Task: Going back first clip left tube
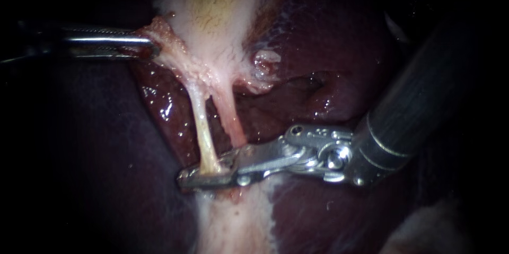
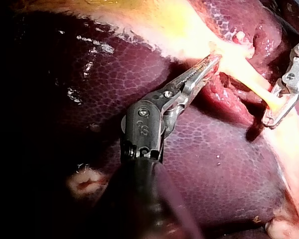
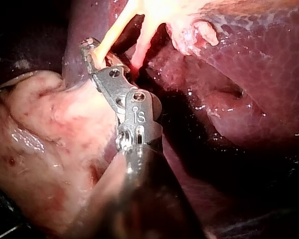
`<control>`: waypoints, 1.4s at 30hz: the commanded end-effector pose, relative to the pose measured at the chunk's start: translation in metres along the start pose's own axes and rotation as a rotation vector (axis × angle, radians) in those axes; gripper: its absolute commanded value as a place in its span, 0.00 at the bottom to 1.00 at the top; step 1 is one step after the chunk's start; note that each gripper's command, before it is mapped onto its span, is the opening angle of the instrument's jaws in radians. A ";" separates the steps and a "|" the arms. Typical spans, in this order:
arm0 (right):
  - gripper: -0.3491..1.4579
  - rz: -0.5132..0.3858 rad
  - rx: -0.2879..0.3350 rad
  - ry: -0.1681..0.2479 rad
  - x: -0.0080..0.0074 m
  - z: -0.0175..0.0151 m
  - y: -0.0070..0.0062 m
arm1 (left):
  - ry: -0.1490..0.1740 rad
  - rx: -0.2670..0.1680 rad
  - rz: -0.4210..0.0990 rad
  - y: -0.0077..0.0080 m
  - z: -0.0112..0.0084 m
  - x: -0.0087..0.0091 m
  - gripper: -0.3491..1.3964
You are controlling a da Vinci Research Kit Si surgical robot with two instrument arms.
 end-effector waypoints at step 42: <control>0.47 -0.511 -0.256 0.051 -0.0006 -0.0084 0.0017 | 0.000 0.000 0.000 0.0001 -0.0002 0.0000 0.00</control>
